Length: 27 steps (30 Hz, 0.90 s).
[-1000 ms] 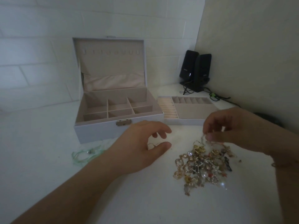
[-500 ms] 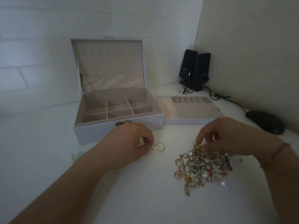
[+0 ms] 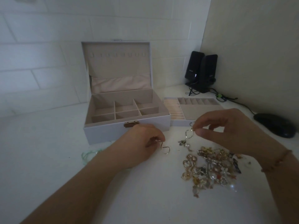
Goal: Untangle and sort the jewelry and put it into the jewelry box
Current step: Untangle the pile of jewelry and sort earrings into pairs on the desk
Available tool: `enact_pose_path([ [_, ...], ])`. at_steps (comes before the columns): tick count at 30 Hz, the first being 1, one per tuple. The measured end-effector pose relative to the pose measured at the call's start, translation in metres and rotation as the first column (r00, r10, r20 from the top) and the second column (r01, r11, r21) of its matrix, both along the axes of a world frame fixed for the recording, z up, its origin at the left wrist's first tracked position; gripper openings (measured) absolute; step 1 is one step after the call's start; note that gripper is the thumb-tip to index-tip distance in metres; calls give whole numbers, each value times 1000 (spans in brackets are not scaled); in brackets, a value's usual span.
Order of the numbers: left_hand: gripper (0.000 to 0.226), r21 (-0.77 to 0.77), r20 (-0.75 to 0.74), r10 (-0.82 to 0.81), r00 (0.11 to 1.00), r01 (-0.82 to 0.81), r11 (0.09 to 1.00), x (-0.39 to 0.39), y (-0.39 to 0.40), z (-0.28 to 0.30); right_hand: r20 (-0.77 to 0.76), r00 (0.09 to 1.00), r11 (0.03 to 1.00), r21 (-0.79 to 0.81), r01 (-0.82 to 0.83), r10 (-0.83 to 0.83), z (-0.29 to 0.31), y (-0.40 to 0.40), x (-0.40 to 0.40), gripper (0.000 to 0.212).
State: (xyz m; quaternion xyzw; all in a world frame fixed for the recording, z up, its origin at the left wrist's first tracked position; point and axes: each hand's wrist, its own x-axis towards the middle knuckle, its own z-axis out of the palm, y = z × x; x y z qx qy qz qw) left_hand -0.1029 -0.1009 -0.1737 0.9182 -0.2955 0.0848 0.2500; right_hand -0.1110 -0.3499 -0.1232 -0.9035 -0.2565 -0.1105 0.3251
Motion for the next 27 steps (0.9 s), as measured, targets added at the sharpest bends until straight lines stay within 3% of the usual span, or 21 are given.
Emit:
enact_pose_path([
  [3, 21, -7, -4, -9, 1000, 9, 1000, -1, -1, 1, -36, 999, 1000, 10, 2, -2, 2, 3, -1, 24],
  [7, 21, 13, -19, -24, 1000, 24, 1000, -3, -1, 2, -177, 984, 996, -83, 5, -20, 4, -7, -1, 13],
  [12, 18, -17, -43, -38, 998, 37, 999, -4, -2, 2, -284, 955, 981, 194, -28, 84, 6, -14, -2, 15],
  [16, 20, -7, -50, -40, 998, 40, 999, -4, -2, 2, -345, 932, 971, 237, -26, 109, 3, -14, 1, 18],
  [24, 22, 17, -29, -73, 997, 74, 997, -3, -2, 1, -404, 877, 869, 494, -31, 261, -1, -14, 4, 13],
  [27, 22, 12, -34, -57, 998, 58, 998, -3, -1, 0, -434, 874, 898, 440, -4, 216, -3, -14, 5, 11],
])
